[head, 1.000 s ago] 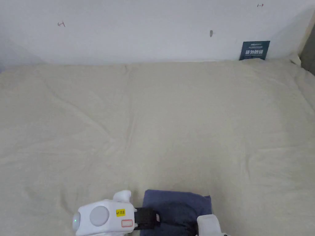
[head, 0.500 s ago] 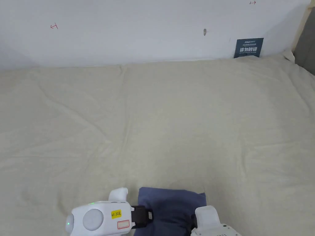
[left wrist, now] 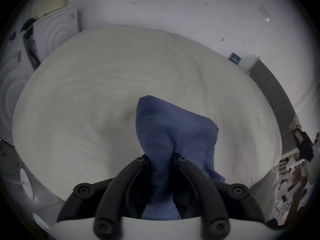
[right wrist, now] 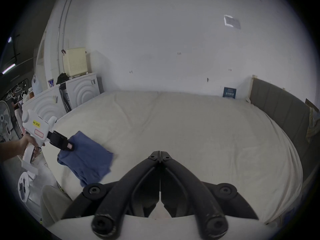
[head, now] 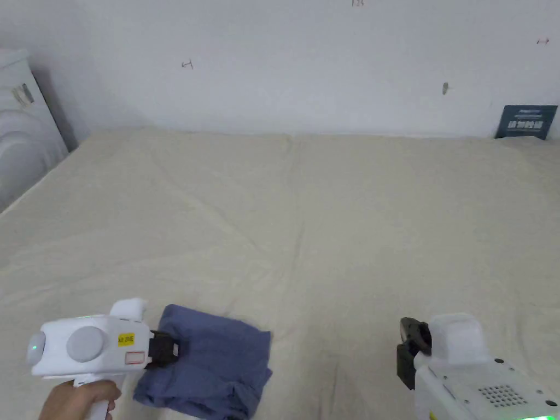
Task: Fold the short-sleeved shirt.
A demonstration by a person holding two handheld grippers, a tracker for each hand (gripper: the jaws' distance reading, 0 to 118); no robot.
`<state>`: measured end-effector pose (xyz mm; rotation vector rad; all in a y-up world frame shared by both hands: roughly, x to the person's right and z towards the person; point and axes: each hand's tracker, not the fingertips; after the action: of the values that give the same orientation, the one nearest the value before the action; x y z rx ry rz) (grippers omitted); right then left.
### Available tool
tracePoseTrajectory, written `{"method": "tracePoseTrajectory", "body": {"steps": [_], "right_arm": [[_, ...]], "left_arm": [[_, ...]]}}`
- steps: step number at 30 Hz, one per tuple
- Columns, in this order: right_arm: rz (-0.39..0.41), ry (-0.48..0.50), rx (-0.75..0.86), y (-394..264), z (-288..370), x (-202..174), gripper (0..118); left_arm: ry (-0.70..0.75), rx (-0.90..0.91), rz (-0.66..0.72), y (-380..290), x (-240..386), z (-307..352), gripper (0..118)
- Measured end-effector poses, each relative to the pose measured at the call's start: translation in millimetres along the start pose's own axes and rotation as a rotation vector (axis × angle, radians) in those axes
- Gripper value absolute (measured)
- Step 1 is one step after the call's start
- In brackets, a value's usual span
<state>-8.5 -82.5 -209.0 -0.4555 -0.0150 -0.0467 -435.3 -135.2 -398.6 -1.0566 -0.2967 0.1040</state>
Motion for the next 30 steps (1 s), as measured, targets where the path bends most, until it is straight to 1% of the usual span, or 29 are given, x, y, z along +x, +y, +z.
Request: {"method": "tracePoseTrajectory", "body": {"steps": [5, 8, 11, 15, 17, 18, 19, 20, 21, 22, 23, 27, 30], "right_arm": [[0.012, 0.004, 0.012, 10.3, -13.4, -20.4, 0], [-0.001, 0.011, -0.005, 8.3, -25.2, -30.2, 0], [-0.005, 0.018, -0.031, 3.7, -36.0, -38.1, 0], [-0.002, 0.016, -0.055, 0.3, -45.0, -43.0, 0], [-0.001, 0.015, -0.065, -1.1, -49.2, -41.8, 0], [0.000, 0.013, -0.069, -1.3, -50.1, -41.0, 0], [0.000, 0.009, -0.073, -1.3, -50.3, -39.8, 0], [-0.001, 0.008, -0.074, -1.1, -49.8, -37.9, 0], [-0.001, 0.007, -0.073, -0.7, -48.5, -35.4, 0], [-0.003, 0.003, -0.070, 0.3, -46.6, -32.9, 0], [-0.006, -0.001, -0.064, 1.6, -44.0, -30.0, 0], [-0.028, -0.015, -0.022, 11.1, -28.2, -14.8, 0], [-0.036, -0.032, 0.035, 23.9, -11.5, -3.3, 0]], "left_arm": [[0.137, -0.003, 0.046, 17.2, -87.5, 16.9, 22], [0.229, -0.014, 0.045, 22.1, -122.9, 26.8, 22], [0.307, -0.041, 0.077, 27.2, -155.6, 30.0, 22], [0.359, -0.052, 0.099, 30.3, -181.7, 28.3, 22], [0.340, -0.093, 0.138, 31.5, -189.6, 22.9, 22], [0.350, -0.113, 0.154, 32.2, -188.8, 20.5, 28], [0.373, -0.112, 0.163, 33.2, -188.0, 18.1, 49], [0.374, -0.105, 0.170, 32.8, -185.3, 18.1, 74], [0.374, -0.092, 0.180, 32.0, -181.6, 20.1, 95], [0.377, -0.049, 0.194, 31.5, -175.7, 25.0, 103], [0.373, 0.004, 0.196, 33.4, -171.2, 30.8, 103], [0.346, 0.091, 0.164, 42.9, -134.2, 59.4, 103], [0.310, 0.253, 0.116, 46.5, -89.6, 93.3, 103]]}}
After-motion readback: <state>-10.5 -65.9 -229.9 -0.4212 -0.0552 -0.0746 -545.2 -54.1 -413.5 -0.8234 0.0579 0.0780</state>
